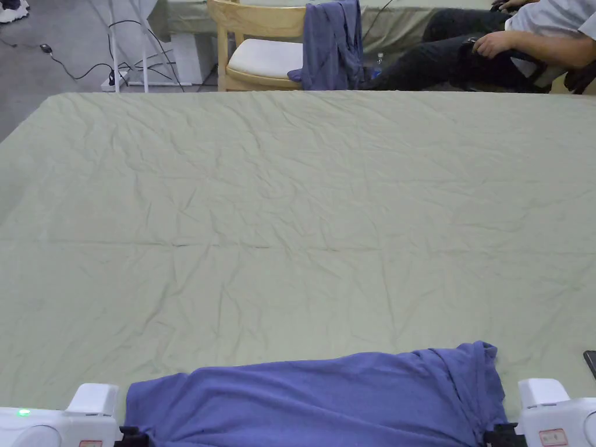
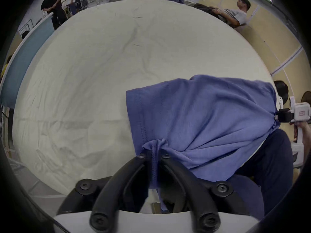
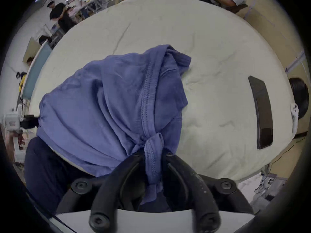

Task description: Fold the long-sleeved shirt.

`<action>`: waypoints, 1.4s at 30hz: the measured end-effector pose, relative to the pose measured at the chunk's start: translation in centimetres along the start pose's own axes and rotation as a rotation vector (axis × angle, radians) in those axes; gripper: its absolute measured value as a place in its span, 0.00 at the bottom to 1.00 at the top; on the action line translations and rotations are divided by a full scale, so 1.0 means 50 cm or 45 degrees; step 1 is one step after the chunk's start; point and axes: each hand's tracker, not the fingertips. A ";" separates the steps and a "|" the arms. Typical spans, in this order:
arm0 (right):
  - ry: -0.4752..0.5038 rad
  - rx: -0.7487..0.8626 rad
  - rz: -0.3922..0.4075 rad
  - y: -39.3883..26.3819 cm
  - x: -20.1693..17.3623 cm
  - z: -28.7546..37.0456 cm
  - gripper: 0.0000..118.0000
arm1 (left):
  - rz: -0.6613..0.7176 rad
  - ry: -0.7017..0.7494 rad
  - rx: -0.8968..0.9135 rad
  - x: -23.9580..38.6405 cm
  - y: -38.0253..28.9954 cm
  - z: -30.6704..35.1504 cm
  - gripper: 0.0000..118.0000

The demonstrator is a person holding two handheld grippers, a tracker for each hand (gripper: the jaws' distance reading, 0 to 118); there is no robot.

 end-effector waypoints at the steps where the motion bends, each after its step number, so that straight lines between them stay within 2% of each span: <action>1: -0.062 0.041 0.009 -0.004 0.003 0.018 0.53 | 0.028 -0.001 0.048 0.001 0.001 0.018 0.57; 2: -0.113 0.095 0.040 -0.010 0.005 0.039 0.75 | 0.045 0.015 0.089 0.001 -0.005 0.036 0.87; 3: -0.128 0.174 0.053 -0.024 0.007 0.067 1.00 | 0.061 0.005 0.147 0.002 -0.008 0.062 1.00; 5: -0.024 0.307 -0.009 -0.039 0.014 0.130 0.99 | 0.131 -0.096 0.300 0.012 -0.010 0.126 0.96; 6: 0.016 0.332 -0.065 -0.045 0.017 0.157 0.98 | 0.186 -0.145 0.331 0.018 -0.019 0.155 0.96; 8: 0.081 0.382 -0.116 -0.057 0.008 0.196 0.99 | 0.272 -0.176 0.358 0.030 -0.027 0.187 0.96; 9: 0.118 0.417 -0.140 -0.060 0.004 0.211 0.96 | 0.314 -0.192 0.369 0.037 -0.033 0.200 0.95; 10: 0.147 0.439 -0.157 -0.062 0.000 0.220 0.86 | 0.345 -0.218 0.364 0.042 -0.040 0.211 0.89; 11: 0.210 0.452 -0.174 -0.054 -0.024 0.230 0.64 | 0.359 -0.261 0.345 0.044 -0.043 0.220 0.69; 12: 0.280 0.483 -0.183 -0.053 -0.031 0.235 0.14 | 0.382 -0.320 0.333 0.044 -0.044 0.225 0.16; 13: 0.363 0.504 -0.192 -0.050 -0.038 0.233 0.02 | 0.419 -0.383 0.331 0.039 -0.043 0.226 0.04; 15: 0.485 0.494 -0.265 -0.041 -0.052 0.223 0.02 | 0.533 -0.526 0.357 0.025 -0.043 0.223 0.03; 16: 0.583 0.474 -0.270 -0.035 -0.058 0.214 0.02 | 0.545 -0.512 0.343 0.008 -0.041 0.216 0.04; 17: 0.667 0.460 -0.251 -0.031 -0.067 0.207 0.02 | 0.579 -0.577 0.332 -0.010 -0.037 0.206 0.12; 18: 0.708 0.464 -0.235 -0.028 -0.077 0.202 0.02 | 0.616 -0.700 0.321 -0.121 -0.047 0.139 0.43; 19: 0.805 0.449 -0.245 -0.024 -0.030 0.158 0.02 | 0.663 -0.844 0.292 -0.164 -0.049 0.109 0.74; 20: 0.833 0.439 -0.211 -0.018 -0.025 0.148 0.02 | 0.708 -0.922 0.254 -0.197 -0.051 0.080 1.00; 21: 0.854 0.426 -0.177 -0.012 -0.020 0.138 0.02 | 0.723 -0.916 0.213 -0.224 -0.054 0.048 1.00; 22: 0.874 0.418 -0.147 -0.007 -0.013 0.128 0.02 | 0.714 -0.889 0.178 -0.175 -0.049 0.060 1.00; 23: 0.806 0.430 -0.083 -0.020 -0.078 0.139 0.02 | 0.730 -0.883 0.220 -0.195 -0.049 0.040 1.00; 26: 0.848 0.403 -0.067 -0.018 -0.099 0.119 0.02 | 0.680 -0.640 0.105 -0.205 -0.046 -0.041 0.98; 27: 0.876 0.395 -0.066 -0.014 -0.096 0.118 0.02 | 0.687 -0.629 0.067 -0.204 -0.048 -0.072 0.97; 29: 0.910 0.388 -0.058 -0.013 -0.102 0.109 0.02 | 0.700 -0.706 0.093 -0.191 -0.045 -0.089 1.00; 32: 0.949 0.370 -0.062 -0.011 -0.110 0.100 0.02 | 0.682 -0.917 0.153 -0.155 -0.017 -0.094 0.99; 33: 0.958 0.359 -0.063 -0.010 -0.115 0.094 0.02 | 0.709 -0.988 0.112 -0.136 -0.009 -0.113 0.95; 36: 0.946 0.344 -0.045 -0.003 -0.143 0.091 0.02 | 0.643 -0.905 0.053 -0.078 0.022 -0.139 0.93; 37: 0.944 0.338 -0.043 -0.001 -0.150 0.087 0.02 | 0.580 -0.920 0.056 -0.066 0.037 -0.138 0.89; 38: 0.944 0.335 -0.043 0.001 -0.157 0.084 0.02 | 0.551 -0.918 0.045 -0.049 0.051 -0.127 0.64; 39: 0.948 0.331 -0.047 0.006 -0.154 0.085 0.02 | 0.524 -0.877 0.041 -0.040 0.061 -0.120 0.08; 40: 0.950 0.330 -0.048 0.008 -0.158 0.084 0.02 | 0.503 -0.743 0.018 -0.033 0.067 -0.131 0.07; 41: 0.953 0.329 -0.047 0.009 -0.164 0.083 0.02 | 0.563 -0.707 -0.004 -0.024 0.067 -0.131 0.07; 42: 0.955 0.327 -0.046 0.010 -0.169 0.081 0.02 | 0.551 -0.772 -0.017 -0.049 0.073 -0.133 0.07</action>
